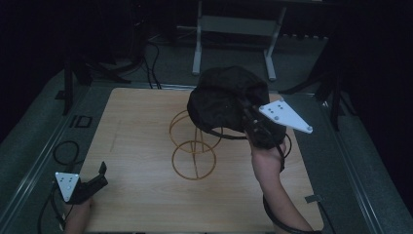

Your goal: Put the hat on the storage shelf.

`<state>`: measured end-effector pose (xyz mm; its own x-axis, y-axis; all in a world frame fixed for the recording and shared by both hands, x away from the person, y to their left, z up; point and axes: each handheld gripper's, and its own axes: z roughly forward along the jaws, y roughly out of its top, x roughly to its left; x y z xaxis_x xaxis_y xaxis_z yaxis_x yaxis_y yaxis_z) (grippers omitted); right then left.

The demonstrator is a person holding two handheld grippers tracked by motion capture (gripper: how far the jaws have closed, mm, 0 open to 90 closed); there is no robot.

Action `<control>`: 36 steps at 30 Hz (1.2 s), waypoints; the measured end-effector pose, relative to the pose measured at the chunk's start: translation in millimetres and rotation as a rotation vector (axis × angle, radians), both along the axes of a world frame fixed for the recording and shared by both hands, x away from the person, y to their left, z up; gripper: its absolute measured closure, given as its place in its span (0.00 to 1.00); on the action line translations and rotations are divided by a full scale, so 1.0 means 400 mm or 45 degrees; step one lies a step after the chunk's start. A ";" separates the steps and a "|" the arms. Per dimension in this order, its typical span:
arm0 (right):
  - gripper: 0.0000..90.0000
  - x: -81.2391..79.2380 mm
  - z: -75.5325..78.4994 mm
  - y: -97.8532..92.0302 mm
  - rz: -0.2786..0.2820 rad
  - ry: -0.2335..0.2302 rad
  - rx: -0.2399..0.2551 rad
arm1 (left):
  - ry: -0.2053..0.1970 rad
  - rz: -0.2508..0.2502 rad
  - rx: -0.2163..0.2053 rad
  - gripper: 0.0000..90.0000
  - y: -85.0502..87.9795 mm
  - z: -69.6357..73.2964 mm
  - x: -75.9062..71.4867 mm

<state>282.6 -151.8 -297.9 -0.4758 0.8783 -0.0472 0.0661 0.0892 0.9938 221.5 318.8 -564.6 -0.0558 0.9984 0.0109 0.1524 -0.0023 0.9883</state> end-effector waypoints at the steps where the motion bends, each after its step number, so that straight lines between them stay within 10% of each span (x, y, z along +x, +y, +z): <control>1: 0.98 0.000 -0.001 0.006 0.008 -0.003 0.002 | 0.002 -0.001 0.000 0.02 0.000 0.000 0.000; 16: 0.98 -0.013 -0.015 0.105 0.148 -0.002 -0.013 | 0.004 -0.005 0.001 0.02 0.001 0.000 0.000; 36: 0.98 -0.003 -0.151 0.142 0.201 0.150 -0.069 | 0.002 -0.003 -0.001 0.02 0.001 0.000 0.000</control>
<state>281.5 -94.8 -358.3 -0.6123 0.7901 -0.0283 0.1627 0.1610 0.9735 221.6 319.1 -564.5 -0.0531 0.9985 0.0100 0.1539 -0.0017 0.9881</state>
